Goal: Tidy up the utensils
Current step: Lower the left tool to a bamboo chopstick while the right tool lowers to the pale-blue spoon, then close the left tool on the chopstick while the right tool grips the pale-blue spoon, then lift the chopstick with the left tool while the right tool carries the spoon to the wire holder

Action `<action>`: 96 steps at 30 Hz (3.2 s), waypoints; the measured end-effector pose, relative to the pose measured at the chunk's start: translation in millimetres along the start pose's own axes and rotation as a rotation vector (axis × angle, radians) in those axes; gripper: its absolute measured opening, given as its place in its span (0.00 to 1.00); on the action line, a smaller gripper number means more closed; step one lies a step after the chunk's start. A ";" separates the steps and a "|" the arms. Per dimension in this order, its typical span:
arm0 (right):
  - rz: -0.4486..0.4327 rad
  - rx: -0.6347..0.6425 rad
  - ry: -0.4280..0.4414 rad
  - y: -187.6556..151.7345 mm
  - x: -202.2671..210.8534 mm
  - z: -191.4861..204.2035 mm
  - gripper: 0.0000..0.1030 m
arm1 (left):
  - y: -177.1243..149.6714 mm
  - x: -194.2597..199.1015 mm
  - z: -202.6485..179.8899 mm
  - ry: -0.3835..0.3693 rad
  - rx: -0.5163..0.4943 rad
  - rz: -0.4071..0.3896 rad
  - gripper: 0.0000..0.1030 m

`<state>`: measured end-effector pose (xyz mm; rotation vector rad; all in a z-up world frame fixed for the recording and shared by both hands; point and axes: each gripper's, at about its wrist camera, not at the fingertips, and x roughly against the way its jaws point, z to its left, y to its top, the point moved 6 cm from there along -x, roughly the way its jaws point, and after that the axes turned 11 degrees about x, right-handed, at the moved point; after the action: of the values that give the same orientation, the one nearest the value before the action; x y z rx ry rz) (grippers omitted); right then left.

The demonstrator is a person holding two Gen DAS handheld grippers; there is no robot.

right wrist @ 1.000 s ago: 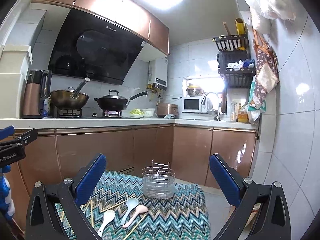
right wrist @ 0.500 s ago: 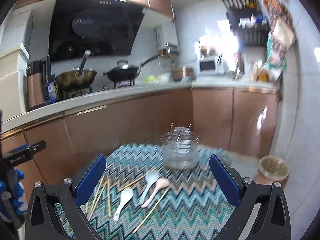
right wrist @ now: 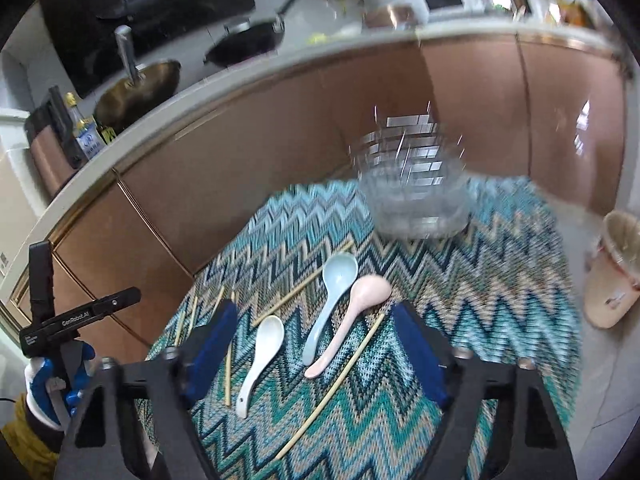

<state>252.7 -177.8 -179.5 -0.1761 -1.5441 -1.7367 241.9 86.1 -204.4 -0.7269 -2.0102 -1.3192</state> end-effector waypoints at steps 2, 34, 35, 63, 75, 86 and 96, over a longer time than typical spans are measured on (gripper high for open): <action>0.034 -0.002 0.031 2.2 -22.7 -8.1 0.59 | 1.9 -19.6 1.0 0.010 0.006 0.046 0.74; 0.291 0.140 0.171 19.6 -169.6 -48.8 0.39 | 5.0 -154.3 8.3 0.081 0.038 0.447 0.23; 0.294 0.140 0.172 19.7 -172.2 -49.1 0.38 | 5.2 -155.4 8.2 0.083 0.040 0.448 0.21; 0.231 0.224 0.179 34.7 -155.4 -22.5 0.09 | 14.8 -136.9 14.6 0.050 0.117 0.334 0.05; 0.050 0.256 0.045 48.2 -44.8 15.8 0.09 | 27.8 -30.2 2.2 -0.077 0.089 0.068 0.05; -0.147 0.234 -0.166 79.0 57.7 9.8 0.09 | 59.4 59.3 -72.3 -0.265 0.018 -0.112 0.05; -0.383 0.221 -0.437 158.1 66.3 -52.5 0.09 | 146.9 36.2 -218.8 -0.476 0.026 -0.278 0.05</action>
<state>326.6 -246.3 -31.2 -0.1625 -2.1932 -1.8818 368.0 -62.2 -23.0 -0.8319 -2.5795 -1.3631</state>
